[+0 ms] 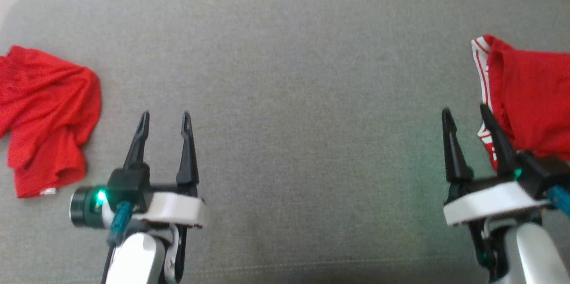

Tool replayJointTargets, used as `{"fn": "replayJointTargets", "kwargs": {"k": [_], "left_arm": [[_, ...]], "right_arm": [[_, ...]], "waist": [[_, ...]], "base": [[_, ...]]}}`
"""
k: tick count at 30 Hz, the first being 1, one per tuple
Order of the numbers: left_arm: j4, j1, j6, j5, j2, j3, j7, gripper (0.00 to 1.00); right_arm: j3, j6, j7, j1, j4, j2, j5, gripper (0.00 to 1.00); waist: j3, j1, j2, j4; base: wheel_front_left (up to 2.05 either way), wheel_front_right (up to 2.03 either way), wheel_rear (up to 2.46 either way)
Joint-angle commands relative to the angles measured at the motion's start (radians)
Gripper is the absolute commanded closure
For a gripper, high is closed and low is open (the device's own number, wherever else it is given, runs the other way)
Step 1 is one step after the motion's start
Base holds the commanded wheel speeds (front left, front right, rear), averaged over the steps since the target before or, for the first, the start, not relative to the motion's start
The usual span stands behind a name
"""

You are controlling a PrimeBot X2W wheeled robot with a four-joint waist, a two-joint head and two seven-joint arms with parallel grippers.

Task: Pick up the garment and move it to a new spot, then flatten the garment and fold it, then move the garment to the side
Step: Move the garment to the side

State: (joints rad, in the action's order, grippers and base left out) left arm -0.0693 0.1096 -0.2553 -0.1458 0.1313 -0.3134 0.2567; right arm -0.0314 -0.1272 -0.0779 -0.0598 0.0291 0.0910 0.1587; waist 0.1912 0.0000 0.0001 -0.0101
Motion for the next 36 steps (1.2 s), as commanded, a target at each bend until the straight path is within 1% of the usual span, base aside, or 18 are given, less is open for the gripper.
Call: {"fn": "replayJointTargets", "kwargs": {"k": [1, 8, 15, 36], "left_arm": [[0.028, 0.006, 0.0, -0.007, 0.021, 0.037, 0.005, 0.0], [0.008, -0.06, 0.004, -0.014, 0.03, 0.039, 0.005, 0.0], [-0.007, -0.102, 0.006, -0.02, 0.034, 0.032, 0.005, 0.0], [-0.012, -0.116, -0.001, -0.031, 0.051, 0.021, 0.003, 0.0]], "right_arm": [[-0.019, -0.003, 0.005, 0.011, -0.042, -0.01, 0.006, 0.0], [-0.016, -0.003, 0.032, 0.087, -0.066, -0.024, 0.004, 0.0], [-0.021, -0.003, 0.045, 0.131, -0.08, -0.031, 0.004, 0.0], [-0.024, -0.003, 0.06, 0.161, -0.107, -0.04, 0.004, 0.0]], "waist": [[-0.035, 0.0, -0.0001, 0.013], [-0.102, 0.0, -0.0001, 0.013], [-0.143, 0.0, -0.0001, 0.011], [-0.173, 0.0, -0.0001, 0.005]], "base": [[0.0, 0.0, 0.0], [0.0, 0.0, 0.0], [0.0, 0.0, 0.0], [0.0, 0.0, 0.0]]}}
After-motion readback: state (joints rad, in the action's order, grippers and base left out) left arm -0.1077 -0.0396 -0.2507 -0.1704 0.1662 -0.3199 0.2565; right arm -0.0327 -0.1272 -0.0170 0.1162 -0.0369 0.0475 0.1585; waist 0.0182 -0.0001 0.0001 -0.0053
